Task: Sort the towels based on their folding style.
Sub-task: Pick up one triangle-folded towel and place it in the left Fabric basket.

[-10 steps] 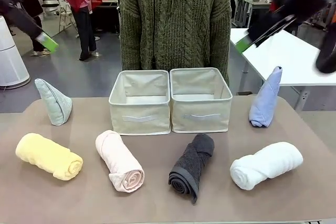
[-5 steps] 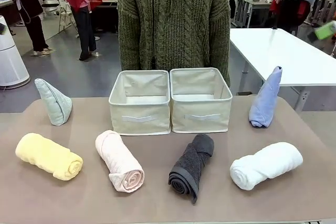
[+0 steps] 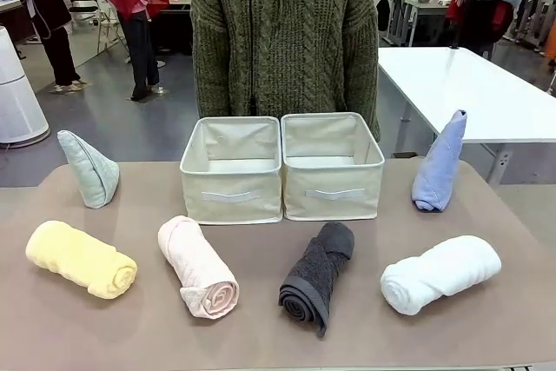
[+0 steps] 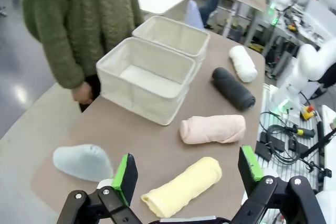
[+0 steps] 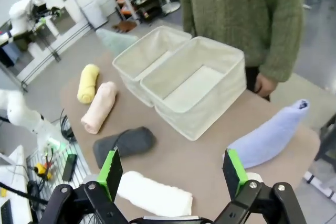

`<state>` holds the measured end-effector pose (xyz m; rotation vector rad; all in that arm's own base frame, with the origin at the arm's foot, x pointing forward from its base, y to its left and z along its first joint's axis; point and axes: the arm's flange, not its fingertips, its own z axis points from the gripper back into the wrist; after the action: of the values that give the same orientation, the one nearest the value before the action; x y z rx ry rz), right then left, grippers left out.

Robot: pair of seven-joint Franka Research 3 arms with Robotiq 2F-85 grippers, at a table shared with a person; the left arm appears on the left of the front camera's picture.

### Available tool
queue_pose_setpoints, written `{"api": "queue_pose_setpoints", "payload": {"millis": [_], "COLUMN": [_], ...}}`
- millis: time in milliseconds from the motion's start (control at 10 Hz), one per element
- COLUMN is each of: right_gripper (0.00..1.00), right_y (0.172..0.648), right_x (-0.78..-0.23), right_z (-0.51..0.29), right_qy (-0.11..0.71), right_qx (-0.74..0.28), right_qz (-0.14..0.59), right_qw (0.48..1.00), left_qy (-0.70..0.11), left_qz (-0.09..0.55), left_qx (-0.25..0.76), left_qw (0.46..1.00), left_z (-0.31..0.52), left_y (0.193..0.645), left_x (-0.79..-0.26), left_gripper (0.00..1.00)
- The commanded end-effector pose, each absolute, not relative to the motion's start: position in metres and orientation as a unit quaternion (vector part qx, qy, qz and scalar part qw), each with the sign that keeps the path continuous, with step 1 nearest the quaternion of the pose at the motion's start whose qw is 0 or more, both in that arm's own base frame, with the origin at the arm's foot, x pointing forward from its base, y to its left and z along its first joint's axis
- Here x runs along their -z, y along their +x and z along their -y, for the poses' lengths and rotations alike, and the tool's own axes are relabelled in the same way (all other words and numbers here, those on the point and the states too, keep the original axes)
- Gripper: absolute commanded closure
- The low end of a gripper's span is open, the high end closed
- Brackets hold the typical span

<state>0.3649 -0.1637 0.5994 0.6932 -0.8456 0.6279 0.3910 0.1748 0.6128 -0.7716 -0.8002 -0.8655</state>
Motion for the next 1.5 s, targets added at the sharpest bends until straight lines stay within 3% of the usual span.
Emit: {"api": "queue_pose_setpoints", "payload": {"millis": [0, 500, 1400], "right_gripper": [0.00, 0.00, 0.00], "right_y": [0.354, 0.324, 0.325], "right_x": [-0.597, -0.608, -0.612], "right_z": [0.155, 0.180, 0.179], "right_qy": [0.308, 0.313, 0.313], "right_qx": [-0.298, -0.332, -0.324], "right_qz": [0.425, 0.426, 0.423], "right_qw": [0.797, 0.781, 0.786], "left_qy": [-0.322, -0.305, -0.317], "left_qz": [0.375, 0.382, 0.386], "left_qx": [0.385, 0.361, 0.362], "left_qw": [0.780, 0.794, 0.787], "left_z": [-0.176, -0.198, -0.204], "left_y": [0.388, 0.371, 0.376], "left_x": [-0.606, -0.610, -0.614], "left_gripper": [0.00, 0.00, 0.00]}}
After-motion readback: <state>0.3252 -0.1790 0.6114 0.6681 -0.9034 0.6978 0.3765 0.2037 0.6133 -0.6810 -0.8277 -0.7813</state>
